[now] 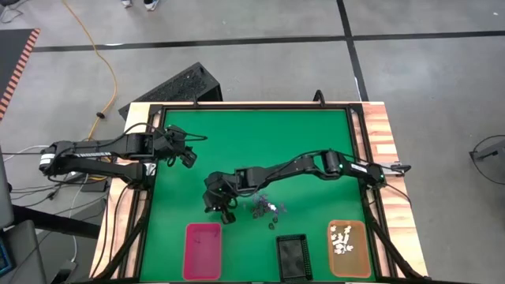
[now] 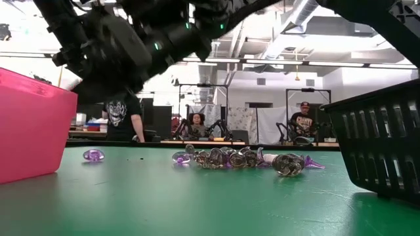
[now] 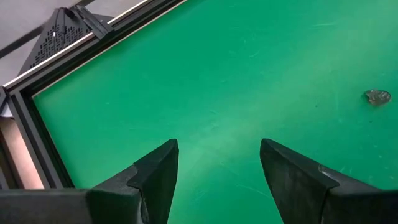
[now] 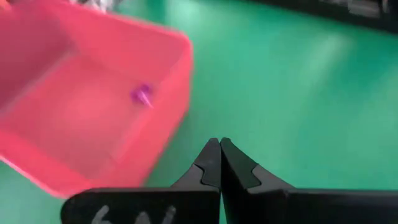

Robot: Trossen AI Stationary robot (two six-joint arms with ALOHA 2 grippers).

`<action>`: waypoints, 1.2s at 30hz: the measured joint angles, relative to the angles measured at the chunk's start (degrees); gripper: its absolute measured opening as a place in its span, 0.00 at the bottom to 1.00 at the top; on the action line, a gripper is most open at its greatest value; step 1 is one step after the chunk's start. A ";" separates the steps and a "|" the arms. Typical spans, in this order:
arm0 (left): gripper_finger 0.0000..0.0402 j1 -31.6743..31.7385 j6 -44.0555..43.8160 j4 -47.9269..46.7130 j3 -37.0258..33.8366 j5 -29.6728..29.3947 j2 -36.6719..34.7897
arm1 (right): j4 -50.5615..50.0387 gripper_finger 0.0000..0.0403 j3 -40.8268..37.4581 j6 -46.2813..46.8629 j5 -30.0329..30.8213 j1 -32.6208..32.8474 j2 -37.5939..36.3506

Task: Sort Halloween decoration
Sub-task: Put the violet witch hat toy into the red organizing bin

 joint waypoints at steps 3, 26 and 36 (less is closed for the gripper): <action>0.54 0.00 0.02 0.01 0.00 -0.04 0.00 | -1.89 0.06 1.97 0.22 4.64 1.14 -0.14; 0.54 0.00 0.70 0.02 0.00 -0.24 -0.02 | -10.89 0.39 0.51 -7.46 6.83 -0.53 0.04; 0.54 0.00 0.70 0.04 0.00 -1.42 -0.02 | -9.52 0.34 -0.81 -7.11 6.77 -0.81 2.88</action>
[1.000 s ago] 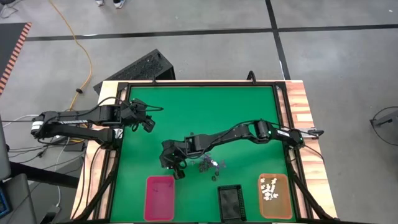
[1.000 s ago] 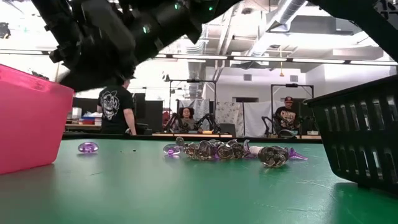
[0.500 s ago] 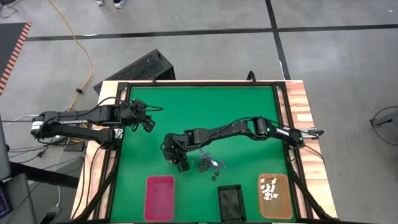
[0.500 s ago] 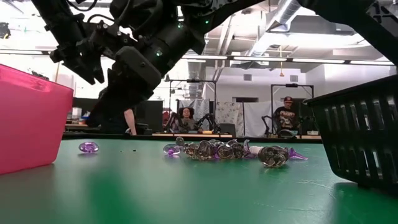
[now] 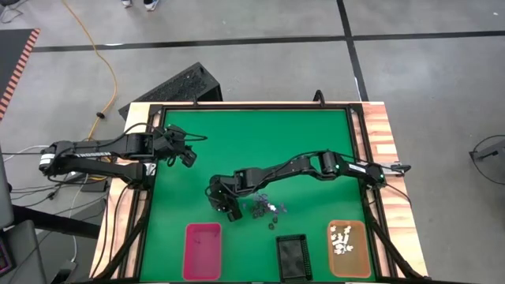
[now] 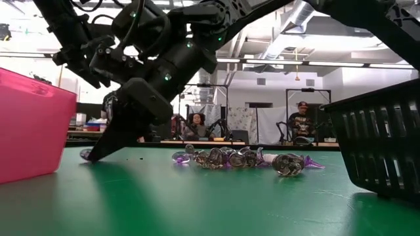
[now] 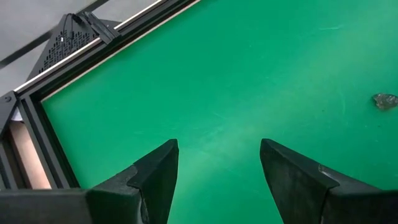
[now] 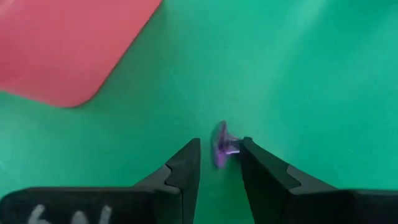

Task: Sort Halloween decoration
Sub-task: Put the violet witch hat toy into the red organizing bin

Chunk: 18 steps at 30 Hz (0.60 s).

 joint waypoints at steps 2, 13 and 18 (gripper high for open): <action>0.54 0.00 0.00 -0.04 -0.02 -0.13 0.01 | -0.17 0.33 0.06 0.08 -0.13 -0.02 0.24; 0.54 0.00 -0.11 -0.02 -0.02 -0.39 0.02 | -0.72 0.11 0.08 2.34 0.00 -0.07 0.57; 0.54 0.00 -0.17 -0.02 -0.02 -0.52 0.00 | -0.67 0.03 0.08 3.77 0.02 -0.07 0.61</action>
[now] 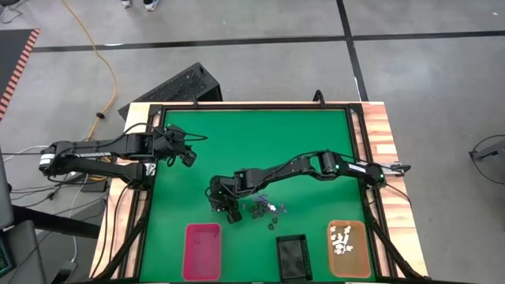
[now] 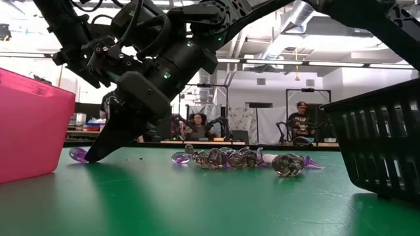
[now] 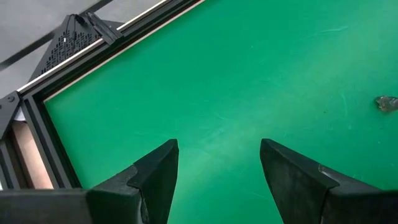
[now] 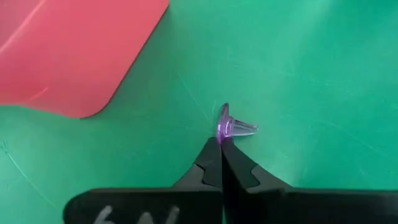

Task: Sort Halloween decoration
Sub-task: Put the violet witch hat toy into the red organizing bin

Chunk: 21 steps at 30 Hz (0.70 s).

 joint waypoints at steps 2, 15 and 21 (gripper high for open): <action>0.54 0.00 -0.03 0.01 0.00 -0.05 0.01 | 0.14 0.04 0.00 1.06 0.05 0.00 0.02; 0.54 0.00 -0.07 0.02 0.00 -0.02 0.02 | 0.08 0.04 -0.14 2.32 3.73 -0.13 -3.48; 0.54 0.00 -0.12 0.10 0.00 0.02 0.00 | 0.26 0.04 -0.10 1.66 3.57 1.71 -5.07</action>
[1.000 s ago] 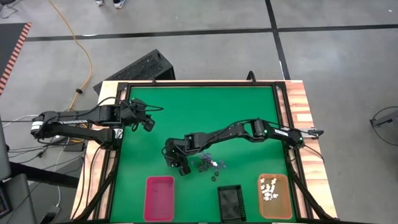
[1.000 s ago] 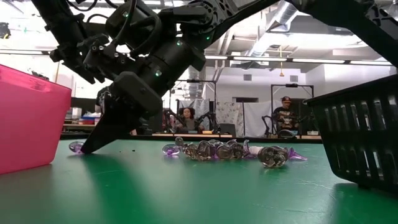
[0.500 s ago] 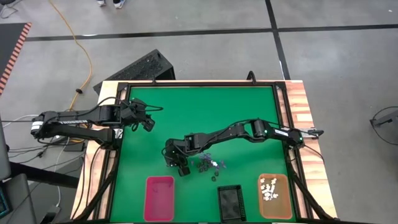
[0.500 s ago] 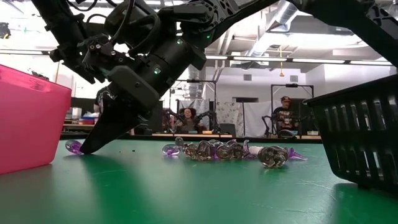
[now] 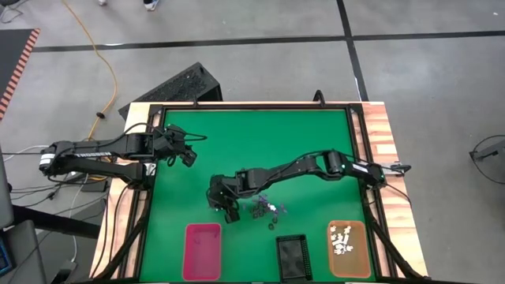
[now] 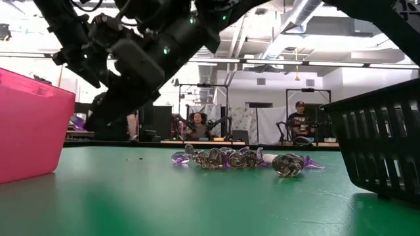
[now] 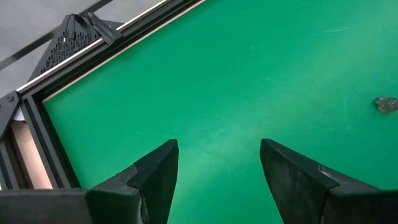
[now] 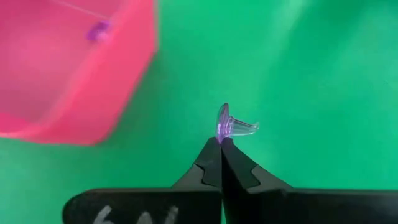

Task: Sort Halloween decoration
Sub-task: Put the violet witch hat toy into the red organizing bin

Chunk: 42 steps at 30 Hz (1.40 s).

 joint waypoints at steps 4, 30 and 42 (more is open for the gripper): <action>0.54 0.00 -0.19 0.02 0.00 0.24 0.00 | 0.17 0.04 1.15 -1.43 -0.07 1.93 -1.14; 0.54 0.00 -3.46 -0.08 0.00 3.19 0.01 | -3.64 0.16 6.53 -3.71 -0.46 9.67 -2.20; 0.54 -0.02 -2.98 -0.14 0.00 5.31 0.01 | -34.66 0.17 4.40 6.49 2.93 -0.07 -14.71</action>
